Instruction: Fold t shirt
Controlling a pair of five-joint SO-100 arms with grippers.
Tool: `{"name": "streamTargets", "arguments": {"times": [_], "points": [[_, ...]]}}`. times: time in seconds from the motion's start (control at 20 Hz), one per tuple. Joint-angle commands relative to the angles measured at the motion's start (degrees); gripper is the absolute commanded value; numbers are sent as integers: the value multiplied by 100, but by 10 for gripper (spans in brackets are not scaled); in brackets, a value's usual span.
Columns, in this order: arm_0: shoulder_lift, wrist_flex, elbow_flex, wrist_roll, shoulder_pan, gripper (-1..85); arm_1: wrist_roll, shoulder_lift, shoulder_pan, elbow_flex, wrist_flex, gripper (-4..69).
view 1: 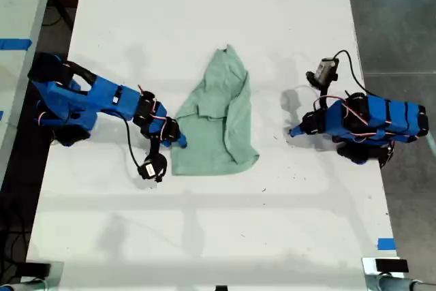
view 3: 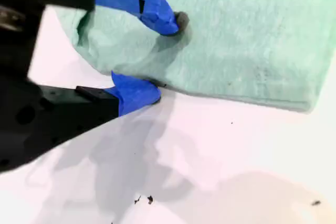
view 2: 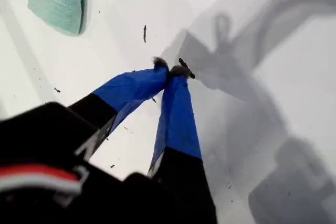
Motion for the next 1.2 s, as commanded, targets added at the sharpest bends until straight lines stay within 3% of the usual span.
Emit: {"name": "streamTargets", "arguments": {"times": [0.0,0.1,0.35,0.55,0.75,1.15], "points": [[-18,114,-325,-114,-149,131,-9,62,35,237,-88,16],[-26,176,-343,-141,-193,0,-9,62,35,237,-88,16],[-88,756,-940,-97,-185,0,-9,62,35,237,-88,16],[-299,1863,-2610,70,-70,0,-9,62,35,237,-88,16],[-1494,3059,-5581,448,-53,0,0,62,35,237,-88,16],[-2188,1819,-6135,1292,-659,23,-18,62,44,237,-88,16]]}}
